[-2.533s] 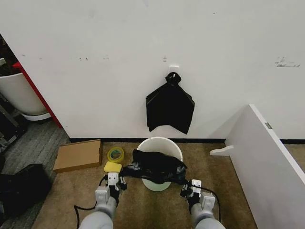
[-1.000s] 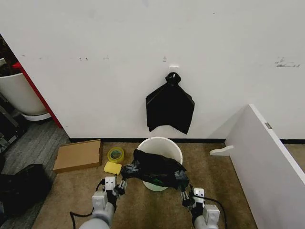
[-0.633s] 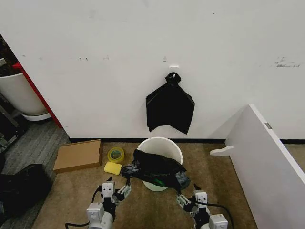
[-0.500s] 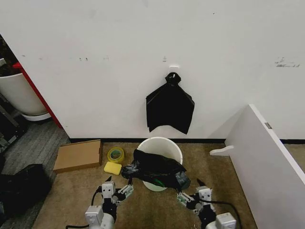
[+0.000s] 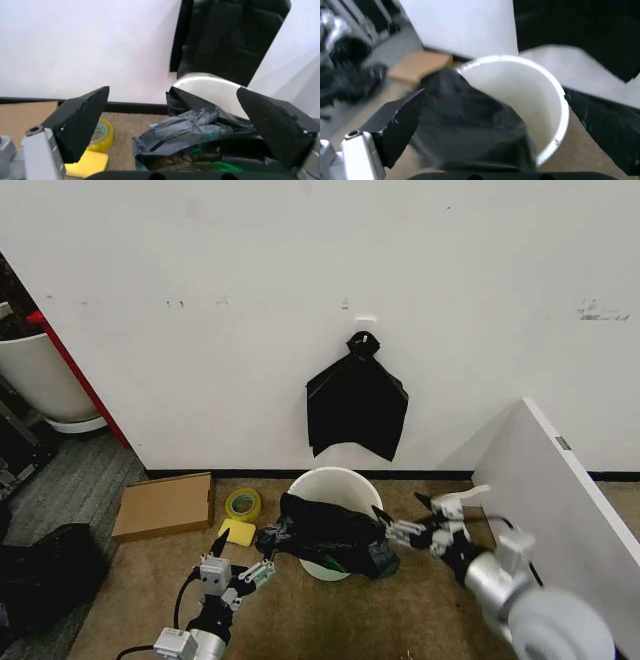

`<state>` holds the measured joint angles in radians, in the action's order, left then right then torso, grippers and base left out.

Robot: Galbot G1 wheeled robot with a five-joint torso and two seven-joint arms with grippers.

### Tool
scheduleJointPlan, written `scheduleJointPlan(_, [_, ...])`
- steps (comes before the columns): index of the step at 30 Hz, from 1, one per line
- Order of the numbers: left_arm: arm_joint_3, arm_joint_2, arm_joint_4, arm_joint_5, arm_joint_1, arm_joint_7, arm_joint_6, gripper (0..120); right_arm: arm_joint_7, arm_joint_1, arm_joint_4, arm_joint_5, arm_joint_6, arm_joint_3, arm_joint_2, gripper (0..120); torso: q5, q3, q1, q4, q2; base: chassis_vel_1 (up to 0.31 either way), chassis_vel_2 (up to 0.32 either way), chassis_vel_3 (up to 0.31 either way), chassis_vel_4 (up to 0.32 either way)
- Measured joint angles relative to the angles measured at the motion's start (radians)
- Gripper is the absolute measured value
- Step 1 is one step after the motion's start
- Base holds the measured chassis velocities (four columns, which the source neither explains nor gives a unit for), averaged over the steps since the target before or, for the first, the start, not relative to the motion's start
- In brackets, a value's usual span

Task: Place the garbage bag over the trash bin.

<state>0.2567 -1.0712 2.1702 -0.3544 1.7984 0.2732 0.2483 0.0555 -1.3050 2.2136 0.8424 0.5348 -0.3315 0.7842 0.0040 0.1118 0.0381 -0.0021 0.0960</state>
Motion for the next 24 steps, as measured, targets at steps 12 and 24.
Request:
scheduleJointPlan(12, [0.057, -0.061, 0.024, 0.041, 0.073, -0.004, 0.066, 100, 0.183, 0.569, -0.455, -0.002, -0.029, 0.432, -0.033, 100, -0.0001, 0.0, 0.0, 0.0002, 0.0, 0.0, 0.0, 0.0, 0.0])
scheduleJointPlan(24, [0.093, -0.069, 0.032, 0.053, 0.13, 0.001, 0.091, 100, 0.428, 0.792, -0.804, -0.108, -0.159, 0.621, 0.108, 100, -0.0005, 0.0, 0.0, 0.0, 0.0, 0.0, 0.0, 0.0, 0.0])
